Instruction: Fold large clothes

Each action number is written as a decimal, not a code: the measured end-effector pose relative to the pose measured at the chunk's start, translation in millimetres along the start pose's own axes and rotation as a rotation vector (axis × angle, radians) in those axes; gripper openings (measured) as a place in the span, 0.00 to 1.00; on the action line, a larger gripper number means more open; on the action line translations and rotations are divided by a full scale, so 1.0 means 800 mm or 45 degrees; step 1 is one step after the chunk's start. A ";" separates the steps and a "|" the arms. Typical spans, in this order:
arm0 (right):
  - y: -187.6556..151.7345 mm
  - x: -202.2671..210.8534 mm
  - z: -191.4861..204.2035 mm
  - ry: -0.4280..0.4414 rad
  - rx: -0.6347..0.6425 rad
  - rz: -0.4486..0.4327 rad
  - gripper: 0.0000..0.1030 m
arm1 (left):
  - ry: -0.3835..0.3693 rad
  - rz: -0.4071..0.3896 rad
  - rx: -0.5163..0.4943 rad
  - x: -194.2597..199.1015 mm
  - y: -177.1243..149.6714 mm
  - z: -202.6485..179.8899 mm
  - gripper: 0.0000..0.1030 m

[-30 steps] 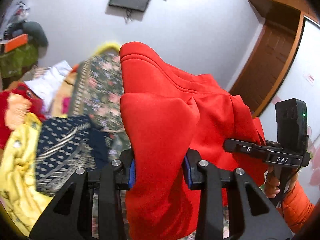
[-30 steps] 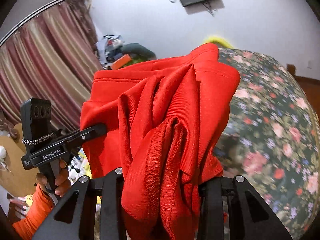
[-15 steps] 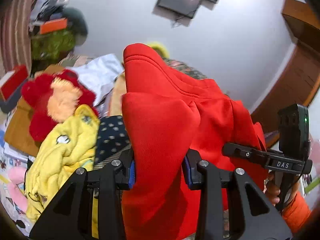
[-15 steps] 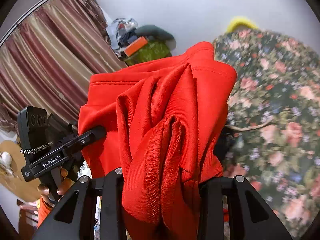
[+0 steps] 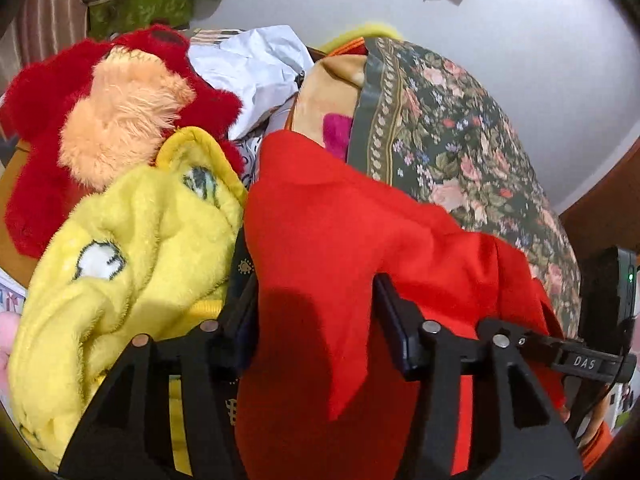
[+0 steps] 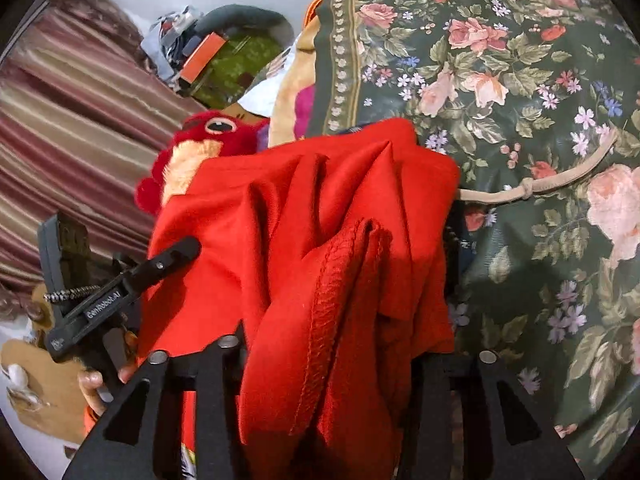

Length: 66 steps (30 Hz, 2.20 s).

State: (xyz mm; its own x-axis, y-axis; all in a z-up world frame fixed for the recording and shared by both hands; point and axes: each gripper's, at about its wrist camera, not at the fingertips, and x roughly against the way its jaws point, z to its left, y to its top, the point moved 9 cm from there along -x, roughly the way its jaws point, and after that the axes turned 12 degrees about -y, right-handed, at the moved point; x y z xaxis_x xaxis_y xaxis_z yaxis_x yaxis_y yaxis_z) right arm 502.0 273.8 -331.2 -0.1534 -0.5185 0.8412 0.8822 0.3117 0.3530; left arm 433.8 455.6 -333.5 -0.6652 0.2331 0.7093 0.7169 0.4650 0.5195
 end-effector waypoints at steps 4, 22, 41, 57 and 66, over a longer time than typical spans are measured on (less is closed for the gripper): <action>-0.007 0.023 -0.007 -0.193 0.131 -0.061 0.70 | 0.089 0.028 -0.187 0.017 -0.018 -0.023 0.63; -0.141 0.069 -0.023 -0.405 0.441 0.033 0.78 | 0.133 0.055 -0.147 0.091 -0.155 -0.029 0.92; -0.173 0.491 0.100 -0.221 0.403 -0.852 0.78 | 0.150 -0.625 -0.517 0.414 -0.141 -0.285 0.92; -0.335 0.650 0.162 -0.185 0.409 -1.284 0.78 | 0.168 -1.052 -0.632 0.560 -0.261 -0.393 0.92; -0.363 0.632 0.147 -0.310 0.370 -1.258 0.98 | 0.175 -1.036 -0.583 0.553 -0.286 -0.387 1.00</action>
State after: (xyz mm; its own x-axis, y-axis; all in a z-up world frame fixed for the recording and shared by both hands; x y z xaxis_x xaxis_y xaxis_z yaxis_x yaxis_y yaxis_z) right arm 115.7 14.7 39.5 -0.8585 -0.4822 0.1746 0.1811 0.0336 0.9829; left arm 39.8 188.1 8.7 -0.9880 -0.1316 0.0813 0.0749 0.0528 0.9958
